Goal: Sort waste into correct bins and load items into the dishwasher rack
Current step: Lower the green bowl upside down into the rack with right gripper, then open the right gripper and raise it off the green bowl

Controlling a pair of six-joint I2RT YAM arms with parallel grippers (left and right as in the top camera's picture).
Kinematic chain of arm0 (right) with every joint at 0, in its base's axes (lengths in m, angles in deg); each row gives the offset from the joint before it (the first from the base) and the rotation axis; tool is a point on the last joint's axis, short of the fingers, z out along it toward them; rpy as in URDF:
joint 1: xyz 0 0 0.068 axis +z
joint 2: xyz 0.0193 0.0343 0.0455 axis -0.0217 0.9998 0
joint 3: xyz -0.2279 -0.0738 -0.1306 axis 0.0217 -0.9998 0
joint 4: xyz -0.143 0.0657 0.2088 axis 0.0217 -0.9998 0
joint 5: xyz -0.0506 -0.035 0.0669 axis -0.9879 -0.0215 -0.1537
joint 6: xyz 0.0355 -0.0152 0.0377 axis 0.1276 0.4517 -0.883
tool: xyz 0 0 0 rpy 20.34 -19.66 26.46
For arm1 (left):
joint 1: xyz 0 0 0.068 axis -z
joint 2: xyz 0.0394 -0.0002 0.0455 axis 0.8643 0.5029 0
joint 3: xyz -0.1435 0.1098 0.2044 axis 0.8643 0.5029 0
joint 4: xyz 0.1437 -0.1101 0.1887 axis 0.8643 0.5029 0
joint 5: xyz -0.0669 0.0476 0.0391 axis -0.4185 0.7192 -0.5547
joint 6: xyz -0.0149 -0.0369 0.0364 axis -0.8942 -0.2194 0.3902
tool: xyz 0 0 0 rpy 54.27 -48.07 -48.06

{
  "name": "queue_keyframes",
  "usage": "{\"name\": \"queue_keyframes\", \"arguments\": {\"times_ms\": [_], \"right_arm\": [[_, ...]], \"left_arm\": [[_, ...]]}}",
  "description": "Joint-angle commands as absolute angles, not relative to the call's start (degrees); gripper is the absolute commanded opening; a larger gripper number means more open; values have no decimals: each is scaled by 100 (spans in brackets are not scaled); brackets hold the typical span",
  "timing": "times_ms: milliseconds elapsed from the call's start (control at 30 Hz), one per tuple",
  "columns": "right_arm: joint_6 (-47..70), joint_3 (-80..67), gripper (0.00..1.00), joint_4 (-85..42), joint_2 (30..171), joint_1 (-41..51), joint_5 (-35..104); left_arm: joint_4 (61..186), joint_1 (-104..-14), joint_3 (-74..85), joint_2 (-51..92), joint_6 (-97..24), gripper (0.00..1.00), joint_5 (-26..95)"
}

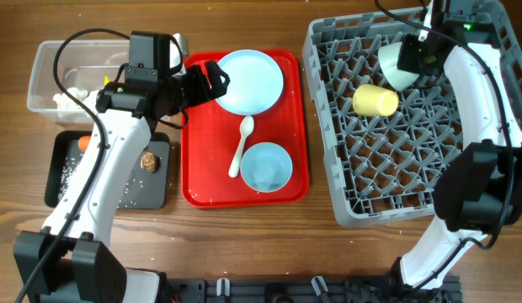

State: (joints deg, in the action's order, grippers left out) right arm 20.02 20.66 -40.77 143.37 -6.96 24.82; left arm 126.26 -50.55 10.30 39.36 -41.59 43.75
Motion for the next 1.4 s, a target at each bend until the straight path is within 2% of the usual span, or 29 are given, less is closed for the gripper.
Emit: {"name": "queue_keyframes", "arguments": {"times_ms": [0, 600, 1100, 1233, 1367], "right_arm": [[1916, 2081, 5, -4086, 14403, -668, 2679], [1919, 2079, 6, -4056, 14462, -668, 2679], [2072, 1515, 6, -3435, 14466, -668, 3131], [2426, 1515, 6, -3435, 14464, -665, 3785], [2952, 1517, 11, -3476, 14418, -665, 4583]], "left_arm": [[12608, -5077, 897, 3874, -4131, 100, 4410], [12608, -5077, 897, 3874, -4131, 100, 4410], [12606, -5077, 897, 3874, -4131, 100, 4410], [12608, -5077, 897, 3874, -4131, 100, 4410], [12608, -5077, 897, 3874, -4131, 100, 4410]]}}
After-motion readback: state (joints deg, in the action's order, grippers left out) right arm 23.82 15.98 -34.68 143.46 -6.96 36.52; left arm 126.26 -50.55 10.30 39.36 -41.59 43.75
